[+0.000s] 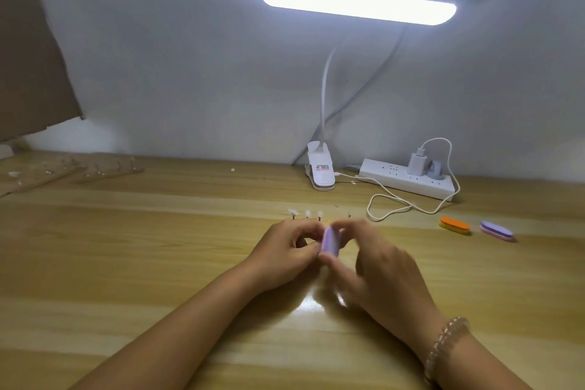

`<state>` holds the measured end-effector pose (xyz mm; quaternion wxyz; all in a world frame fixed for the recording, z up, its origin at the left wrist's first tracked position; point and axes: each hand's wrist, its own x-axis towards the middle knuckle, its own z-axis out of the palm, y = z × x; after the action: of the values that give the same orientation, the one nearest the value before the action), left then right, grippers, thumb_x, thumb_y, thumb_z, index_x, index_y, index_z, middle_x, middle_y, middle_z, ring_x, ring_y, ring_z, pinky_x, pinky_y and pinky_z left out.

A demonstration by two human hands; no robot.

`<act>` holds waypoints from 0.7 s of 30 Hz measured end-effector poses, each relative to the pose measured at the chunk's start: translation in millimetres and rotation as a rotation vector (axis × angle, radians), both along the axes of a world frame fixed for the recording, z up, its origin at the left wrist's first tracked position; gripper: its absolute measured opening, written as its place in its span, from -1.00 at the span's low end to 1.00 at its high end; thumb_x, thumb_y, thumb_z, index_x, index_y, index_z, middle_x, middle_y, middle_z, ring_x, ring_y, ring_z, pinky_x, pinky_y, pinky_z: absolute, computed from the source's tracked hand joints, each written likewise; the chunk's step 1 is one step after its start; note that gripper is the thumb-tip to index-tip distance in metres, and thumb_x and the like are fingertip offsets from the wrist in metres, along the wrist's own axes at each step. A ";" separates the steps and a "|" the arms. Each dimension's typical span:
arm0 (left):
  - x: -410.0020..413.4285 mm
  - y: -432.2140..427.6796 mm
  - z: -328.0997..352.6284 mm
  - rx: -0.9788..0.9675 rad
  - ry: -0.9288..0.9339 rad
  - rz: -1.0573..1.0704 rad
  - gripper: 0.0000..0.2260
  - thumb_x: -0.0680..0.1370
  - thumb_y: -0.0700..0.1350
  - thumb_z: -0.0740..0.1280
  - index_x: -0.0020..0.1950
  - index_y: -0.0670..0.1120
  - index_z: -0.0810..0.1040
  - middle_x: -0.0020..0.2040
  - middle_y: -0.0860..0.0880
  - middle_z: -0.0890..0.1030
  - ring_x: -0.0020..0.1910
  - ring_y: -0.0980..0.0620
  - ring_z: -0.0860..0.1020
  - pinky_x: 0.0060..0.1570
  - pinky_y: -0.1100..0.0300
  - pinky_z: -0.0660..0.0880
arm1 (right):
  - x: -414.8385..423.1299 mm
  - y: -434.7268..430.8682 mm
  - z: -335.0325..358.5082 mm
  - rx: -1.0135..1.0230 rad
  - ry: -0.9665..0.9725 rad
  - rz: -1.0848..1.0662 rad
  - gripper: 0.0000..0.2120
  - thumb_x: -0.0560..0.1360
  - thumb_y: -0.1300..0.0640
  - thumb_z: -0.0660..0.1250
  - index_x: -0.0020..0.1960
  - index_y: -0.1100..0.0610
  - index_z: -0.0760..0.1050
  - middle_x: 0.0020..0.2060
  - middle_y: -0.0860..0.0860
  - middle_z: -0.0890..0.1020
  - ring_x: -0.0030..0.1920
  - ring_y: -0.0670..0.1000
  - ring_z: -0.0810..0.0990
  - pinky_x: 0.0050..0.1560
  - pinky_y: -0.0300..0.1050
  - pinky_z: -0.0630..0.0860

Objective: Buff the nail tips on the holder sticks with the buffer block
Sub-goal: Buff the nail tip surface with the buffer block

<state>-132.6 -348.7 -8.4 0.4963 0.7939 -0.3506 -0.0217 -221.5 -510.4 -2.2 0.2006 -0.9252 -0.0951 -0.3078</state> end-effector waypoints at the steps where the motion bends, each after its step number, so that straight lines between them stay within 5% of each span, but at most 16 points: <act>1: 0.0 0.0 0.3 0.010 -0.009 0.000 -0.80 0.53 -0.30 0.31 -0.03 -0.04 0.66 -0.14 0.07 0.66 -0.25 0.19 0.52 -0.21 0.26 0.40 | -1.5 2.4 -0.6 -0.056 0.011 0.021 -0.63 0.46 -0.23 0.32 0.18 -0.09 0.42 -0.07 -0.22 0.59 -0.33 -0.08 0.56 -0.41 -0.14 0.43; 6: 0.4 -0.7 2.7 0.050 -0.026 0.031 -0.78 0.56 -0.28 0.31 0.04 -0.03 0.68 -0.06 0.01 0.69 -0.05 -0.03 0.62 -0.01 0.02 0.53 | 3.1 -0.5 0.4 -0.016 0.029 -0.027 -0.64 0.45 -0.23 0.35 0.15 -0.10 0.42 -0.11 -0.23 0.57 -0.29 -0.03 0.58 -0.39 -0.10 0.42; 13: -0.8 -0.3 2.0 0.019 -0.003 0.025 -0.80 0.58 -0.27 0.32 -0.03 0.01 0.66 -0.08 0.00 0.68 -0.10 -0.16 0.59 -0.04 0.00 0.51 | 7.9 -8.8 -3.8 0.101 0.108 -0.067 -0.69 0.45 -0.25 0.32 0.10 -0.14 0.39 -0.16 -0.30 0.57 -0.31 -0.16 0.50 -0.29 -0.12 0.37; 16: -0.4 0.4 1.3 -0.005 0.000 0.022 -0.78 0.59 -0.25 0.34 -0.04 0.07 0.65 -0.14 0.10 0.65 -0.24 -0.04 0.54 -0.15 0.02 0.49 | 11.4 -14.3 -4.0 0.176 0.103 -0.144 -0.71 0.47 -0.27 0.29 0.06 -0.12 0.39 -0.21 -0.34 0.55 -0.27 -0.16 0.56 -0.26 -0.12 0.35; 19: 0.6 1.0 0.5 -0.014 0.025 0.014 -0.77 0.58 -0.29 0.32 -0.02 0.04 0.66 -0.07 0.06 0.69 -0.10 -0.16 0.63 -0.08 -0.13 0.54 | 9.6 -12.6 -2.6 0.247 0.076 -0.106 -0.67 0.45 -0.33 0.20 0.01 -0.11 0.33 -0.20 -0.38 0.55 -0.30 -0.18 0.55 -0.31 -0.14 0.35; 21: 1.7 1.0 -0.4 -0.012 0.015 0.009 -0.78 0.56 -0.31 0.34 -0.01 0.00 0.67 -0.09 0.07 0.69 -0.17 -0.05 0.61 -0.10 -0.12 0.55 | 8.1 -11.1 -2.2 0.267 0.075 -0.081 -0.67 0.44 -0.27 0.25 -0.01 -0.06 0.30 -0.19 -0.29 0.56 -0.31 -0.13 0.55 -0.30 -0.11 0.42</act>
<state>-130.9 -347.7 -8.7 0.5039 0.7922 -0.3434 -0.0231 -213.4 -521.5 -4.4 0.3125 -0.9042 -0.0083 -0.2910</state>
